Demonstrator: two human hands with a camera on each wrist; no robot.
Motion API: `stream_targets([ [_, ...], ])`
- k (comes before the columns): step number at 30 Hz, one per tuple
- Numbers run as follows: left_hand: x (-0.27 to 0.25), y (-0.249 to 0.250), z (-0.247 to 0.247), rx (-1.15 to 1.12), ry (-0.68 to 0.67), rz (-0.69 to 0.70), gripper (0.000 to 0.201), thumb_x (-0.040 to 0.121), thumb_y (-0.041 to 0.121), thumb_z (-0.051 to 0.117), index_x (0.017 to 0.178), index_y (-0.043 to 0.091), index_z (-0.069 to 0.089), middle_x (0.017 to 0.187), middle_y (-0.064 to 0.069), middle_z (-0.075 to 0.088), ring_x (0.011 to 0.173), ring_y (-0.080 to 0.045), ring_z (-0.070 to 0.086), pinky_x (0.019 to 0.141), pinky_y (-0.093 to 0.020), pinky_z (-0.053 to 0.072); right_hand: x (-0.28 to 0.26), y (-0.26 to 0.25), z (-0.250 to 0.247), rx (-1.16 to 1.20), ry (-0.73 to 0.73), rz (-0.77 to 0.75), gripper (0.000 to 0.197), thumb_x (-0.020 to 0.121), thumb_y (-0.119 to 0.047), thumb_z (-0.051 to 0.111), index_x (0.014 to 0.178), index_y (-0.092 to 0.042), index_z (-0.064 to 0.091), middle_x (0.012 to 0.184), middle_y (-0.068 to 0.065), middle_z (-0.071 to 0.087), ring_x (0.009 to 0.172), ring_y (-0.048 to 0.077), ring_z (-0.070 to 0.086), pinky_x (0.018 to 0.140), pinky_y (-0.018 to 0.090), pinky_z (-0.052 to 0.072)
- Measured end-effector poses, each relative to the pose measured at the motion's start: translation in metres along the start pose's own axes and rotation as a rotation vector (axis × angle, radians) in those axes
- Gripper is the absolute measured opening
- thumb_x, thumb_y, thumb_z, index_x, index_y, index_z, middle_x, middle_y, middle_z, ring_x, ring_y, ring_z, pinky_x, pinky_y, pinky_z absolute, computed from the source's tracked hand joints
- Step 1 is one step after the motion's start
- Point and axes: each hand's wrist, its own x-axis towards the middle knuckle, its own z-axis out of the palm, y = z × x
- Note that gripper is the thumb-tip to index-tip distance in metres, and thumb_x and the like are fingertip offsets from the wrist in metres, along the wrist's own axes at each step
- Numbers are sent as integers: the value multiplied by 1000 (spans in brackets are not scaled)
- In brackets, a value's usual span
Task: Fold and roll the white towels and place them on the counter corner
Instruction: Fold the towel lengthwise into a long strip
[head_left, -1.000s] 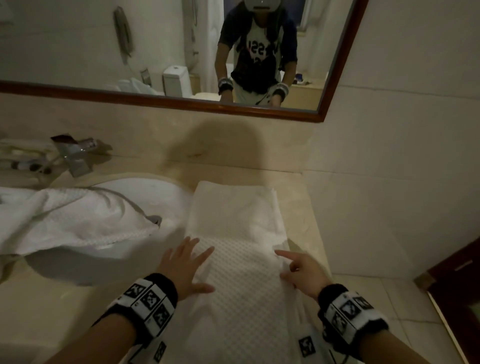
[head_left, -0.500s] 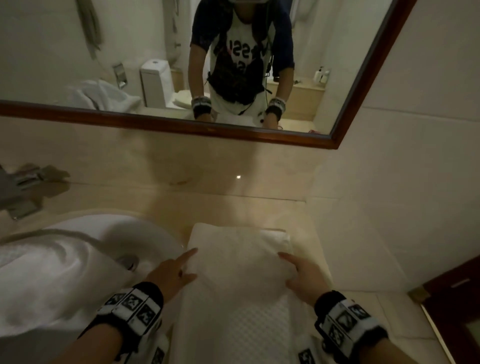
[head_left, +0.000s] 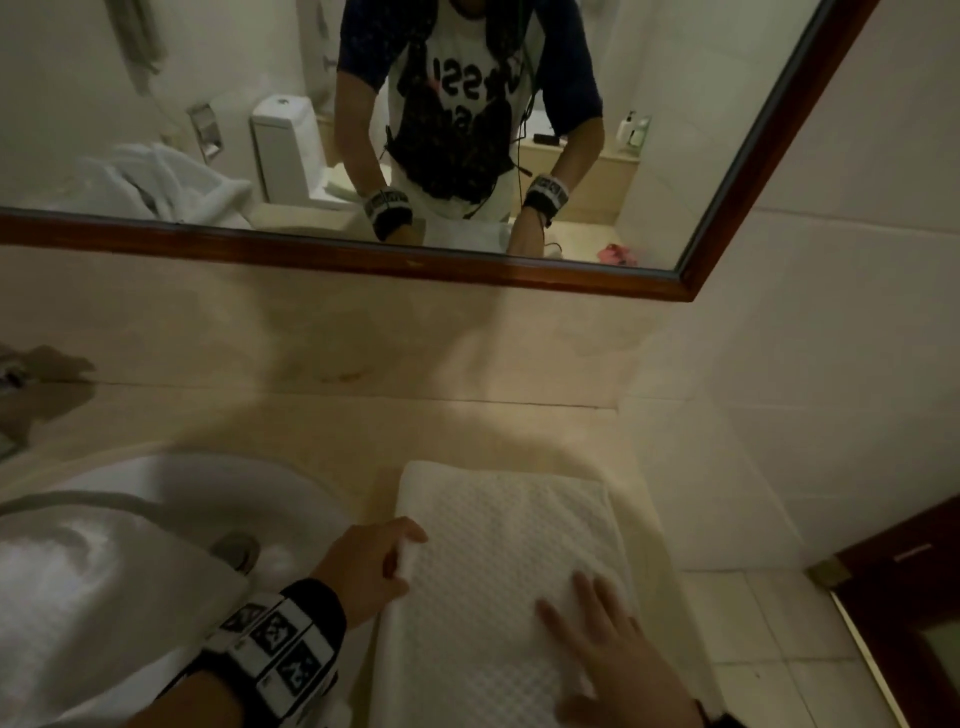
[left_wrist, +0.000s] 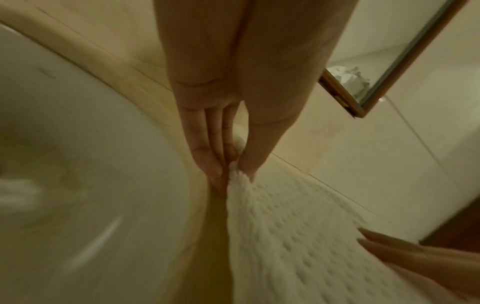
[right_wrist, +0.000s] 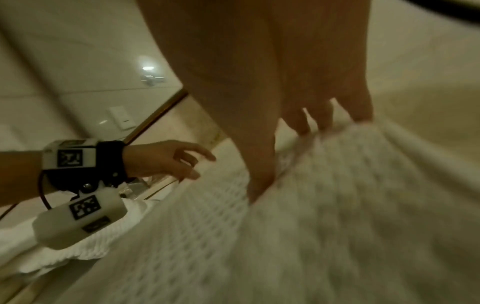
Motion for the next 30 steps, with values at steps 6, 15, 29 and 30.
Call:
stream_targets([
  [6, 46, 9, -11, 203, 83, 30, 30, 92, 10, 48, 119, 22, 52, 111, -2, 52, 99, -18, 53, 81, -19, 38, 36, -6, -42, 163, -232, -95, 92, 87, -43, 58, 131, -63, -21, 153, 14, -28, 143, 37, -16, 119, 46, 10],
  [15, -9, 31, -12, 586, 61, 282, 61, 72, 61, 57, 123, 28, 49, 125, -8, 57, 103, -23, 63, 79, -33, 55, 32, -13, -56, 79, -236, -166, 89, 86, -49, 57, 146, -40, -8, 155, 10, -25, 143, 34, -18, 117, 48, 5],
  [29, -25, 39, 15, 873, -336, 83, 98, 80, 56, 58, 149, 28, -6, 157, -13, -16, 146, -27, -11, 116, -49, -6, 37, -16, -60, 11, -252, -61, 97, 82, -32, 68, 146, -43, -3, 155, 11, -24, 143, 36, -18, 117, 53, 6],
  [30, -19, 43, 14, 906, -303, 82, 96, 82, 55, 57, 149, 28, -5, 157, -14, -15, 146, -28, -11, 115, -49, -7, 33, -20, -63, -22, -217, -47, 95, 82, -32, 68, 147, -42, -1, 156, 13, -21, 144, 36, -15, 117, 53, 7],
])
